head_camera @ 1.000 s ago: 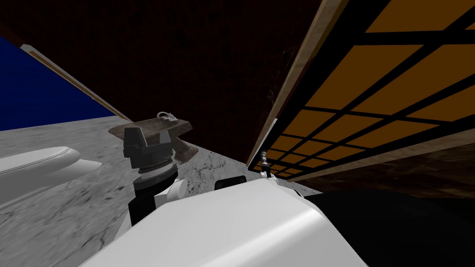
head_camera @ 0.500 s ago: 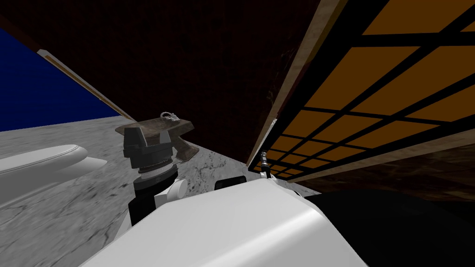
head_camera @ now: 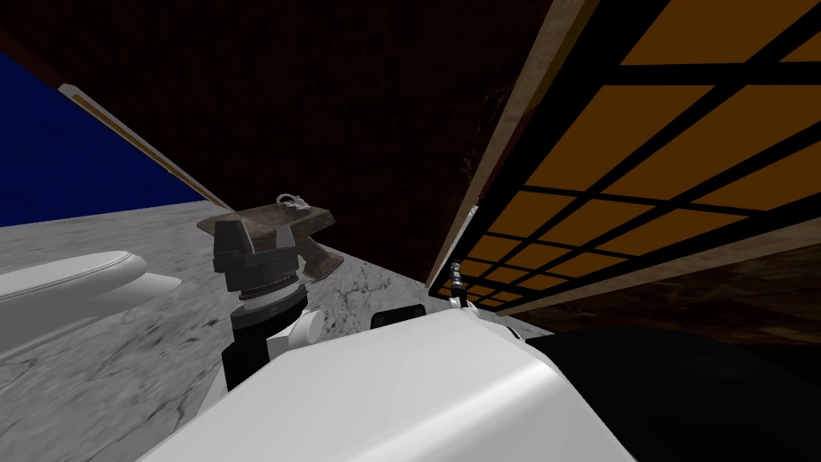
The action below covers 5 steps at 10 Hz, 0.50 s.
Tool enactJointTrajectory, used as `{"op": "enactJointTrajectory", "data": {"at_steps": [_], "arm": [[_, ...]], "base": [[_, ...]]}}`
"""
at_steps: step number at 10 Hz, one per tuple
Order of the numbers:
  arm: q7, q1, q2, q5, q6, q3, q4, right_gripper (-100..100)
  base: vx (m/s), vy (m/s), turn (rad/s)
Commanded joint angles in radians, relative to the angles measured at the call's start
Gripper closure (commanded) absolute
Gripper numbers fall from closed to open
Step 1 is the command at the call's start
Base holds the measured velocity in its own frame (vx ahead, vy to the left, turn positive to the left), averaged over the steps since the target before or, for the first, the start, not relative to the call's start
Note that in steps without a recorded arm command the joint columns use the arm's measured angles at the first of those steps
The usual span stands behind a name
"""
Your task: Pull the door open
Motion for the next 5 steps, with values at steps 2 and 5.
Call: {"op": "enactJointTrajectory", "data": {"at_steps": [2,5], "arm": [[-0.055,-0.001,-0.002,-0.012,0.000,0.009,0.001,100],[-0.132,-0.003,-0.006,-0.029,0.000,0.022,0.003,100]], "base": [[-0.029,0.008,0.081],[-0.056,-0.012,0.048]]}}
